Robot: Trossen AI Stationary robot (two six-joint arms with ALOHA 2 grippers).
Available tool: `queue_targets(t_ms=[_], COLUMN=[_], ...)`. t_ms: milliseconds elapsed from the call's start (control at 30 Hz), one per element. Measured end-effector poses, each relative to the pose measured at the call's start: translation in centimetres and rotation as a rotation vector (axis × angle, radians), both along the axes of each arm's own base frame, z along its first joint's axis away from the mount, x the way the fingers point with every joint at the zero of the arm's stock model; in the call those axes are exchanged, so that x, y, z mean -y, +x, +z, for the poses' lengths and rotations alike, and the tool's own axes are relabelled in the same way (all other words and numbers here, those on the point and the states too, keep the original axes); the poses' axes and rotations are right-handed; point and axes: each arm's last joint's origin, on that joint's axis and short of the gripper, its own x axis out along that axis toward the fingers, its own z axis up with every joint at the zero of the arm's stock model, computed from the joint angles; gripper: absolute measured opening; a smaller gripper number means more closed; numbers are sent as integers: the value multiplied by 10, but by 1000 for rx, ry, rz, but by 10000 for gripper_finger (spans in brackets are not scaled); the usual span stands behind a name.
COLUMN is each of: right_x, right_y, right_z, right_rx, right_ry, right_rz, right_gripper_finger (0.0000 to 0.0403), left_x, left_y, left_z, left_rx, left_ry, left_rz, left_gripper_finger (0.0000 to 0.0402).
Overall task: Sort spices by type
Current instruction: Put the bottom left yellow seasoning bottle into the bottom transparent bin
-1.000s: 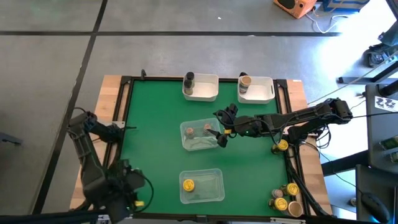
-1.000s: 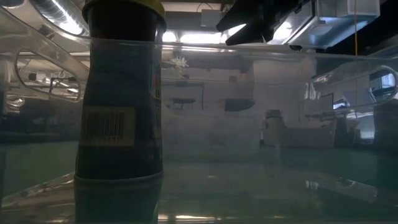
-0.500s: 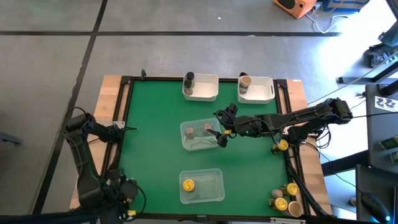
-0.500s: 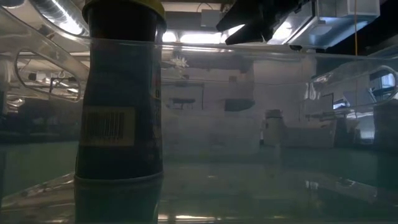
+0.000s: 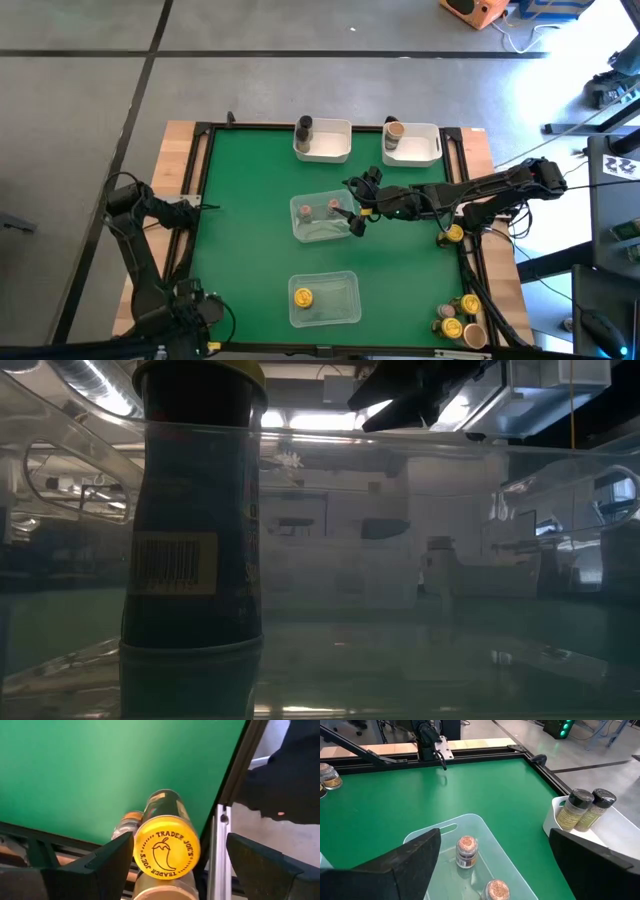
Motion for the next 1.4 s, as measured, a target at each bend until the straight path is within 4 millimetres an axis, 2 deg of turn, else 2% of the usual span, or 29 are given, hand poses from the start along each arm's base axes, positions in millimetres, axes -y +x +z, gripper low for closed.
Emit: queue_targets(t_ms=[600,700,900,1400], right_x=[0,0,0,0], right_y=[0,0,0,0], right_z=[0,0,0,0], right_rx=[3,3,3,3], right_ry=[-3,-3,-3,-1], right_rz=[-4,-4,-4,-4], right_gripper_finger=[372,372,372,372], left_x=[-7,-9,-10,-24], left_y=[-4,-3,-1,29], left_z=[-32,-35,-36,-30], left_rx=[-22,-51,-64,-47], left_ry=[42,43,37,20], left_rz=[-6,-2,8,33], left_gripper_finger=[298,281,220,219])
